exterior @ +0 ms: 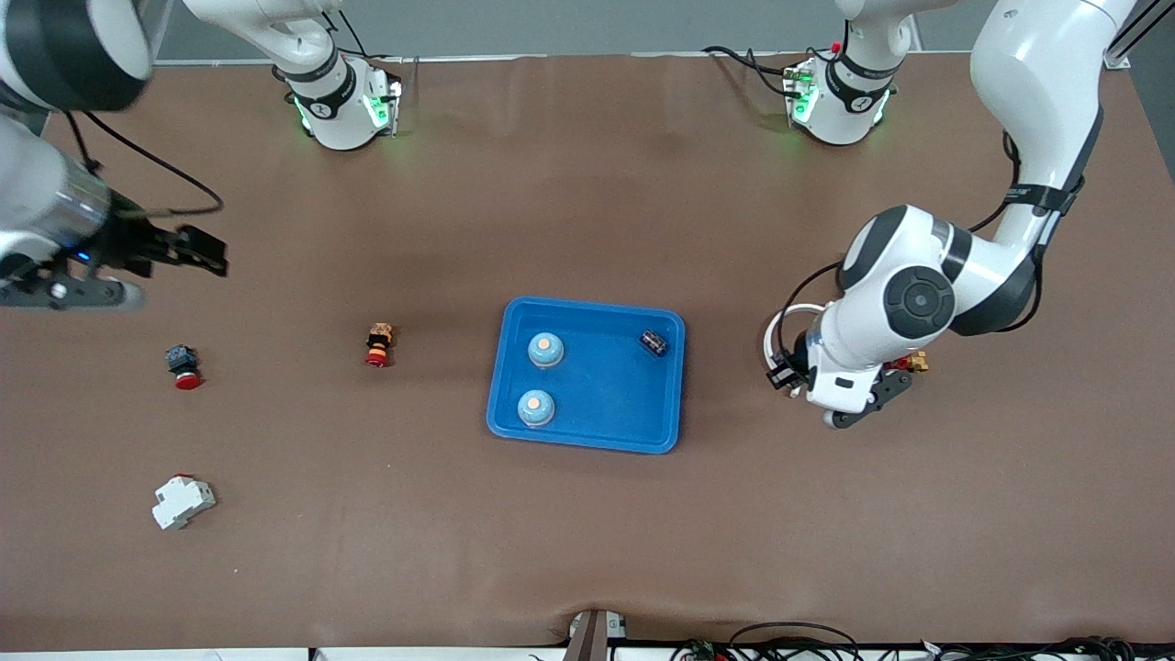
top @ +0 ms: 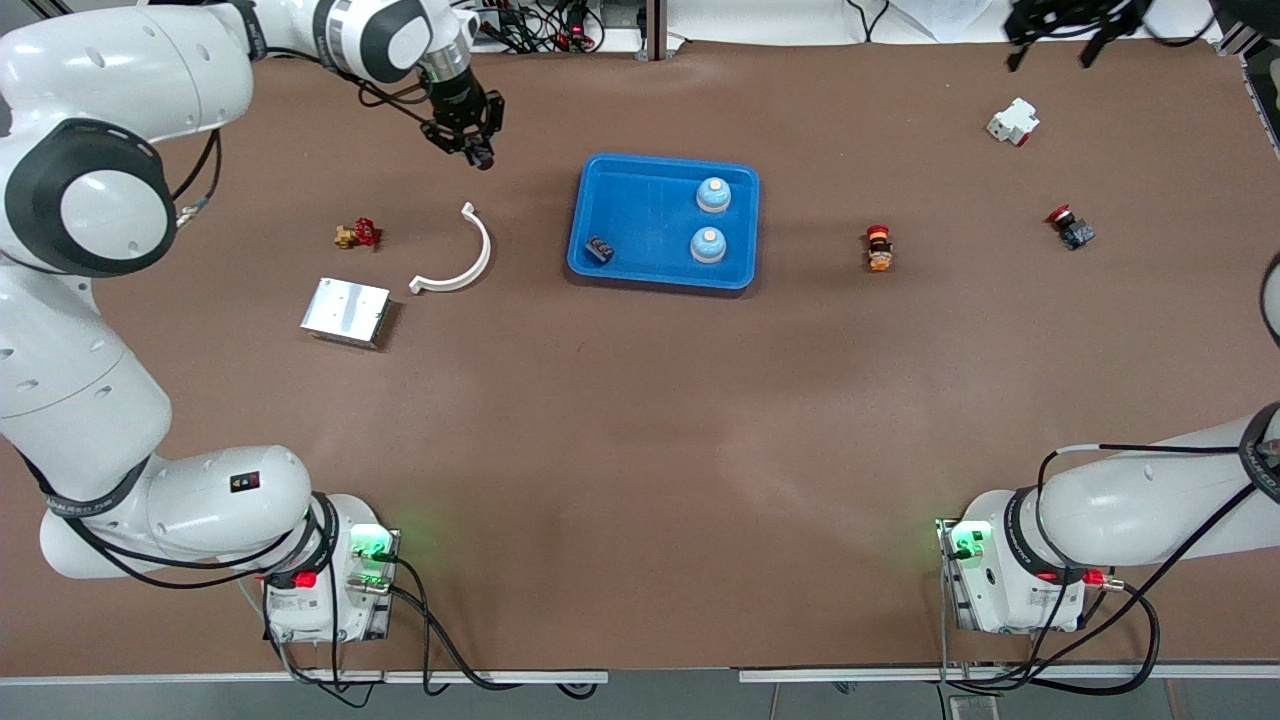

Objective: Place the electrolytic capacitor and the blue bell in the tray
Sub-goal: 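Withdraw the right gripper to rest while the left gripper lifts the capacitor, then carry the second black capacitor over the tray with the left gripper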

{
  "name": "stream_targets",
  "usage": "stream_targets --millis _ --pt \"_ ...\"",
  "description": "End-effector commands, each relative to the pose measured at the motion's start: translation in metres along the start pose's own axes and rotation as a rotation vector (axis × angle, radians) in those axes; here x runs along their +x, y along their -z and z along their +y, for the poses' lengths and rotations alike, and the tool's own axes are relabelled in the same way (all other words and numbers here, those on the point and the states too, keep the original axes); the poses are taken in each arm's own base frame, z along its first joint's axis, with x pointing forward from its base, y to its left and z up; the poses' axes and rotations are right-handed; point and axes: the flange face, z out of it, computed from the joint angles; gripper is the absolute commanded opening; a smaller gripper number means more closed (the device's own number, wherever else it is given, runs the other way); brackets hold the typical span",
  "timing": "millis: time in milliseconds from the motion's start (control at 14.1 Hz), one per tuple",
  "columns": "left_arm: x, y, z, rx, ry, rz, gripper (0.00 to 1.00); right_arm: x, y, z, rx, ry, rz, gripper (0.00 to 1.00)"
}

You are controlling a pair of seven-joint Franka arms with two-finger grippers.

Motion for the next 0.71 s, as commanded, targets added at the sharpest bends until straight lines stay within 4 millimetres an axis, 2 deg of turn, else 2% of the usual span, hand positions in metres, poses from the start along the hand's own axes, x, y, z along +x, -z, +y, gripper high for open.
stream_targets --millis 0,141,495,636 --pt "-0.010 0.001 0.031 -0.022 0.052 -0.030 0.00 -0.026 0.023 0.033 -0.004 0.043 0.039 1.00" --pt "-0.023 -0.001 0.056 -0.041 0.108 -0.039 0.00 -0.032 0.041 0.058 -0.004 0.042 0.062 1.00" --pt "-0.053 -0.024 0.108 -0.055 0.186 -0.020 0.00 -0.037 0.102 0.069 -0.021 0.014 0.166 1.00" --pt "-0.062 -0.042 0.123 -0.050 0.194 0.029 0.00 -0.037 0.110 0.076 -0.024 -0.002 0.185 1.00"
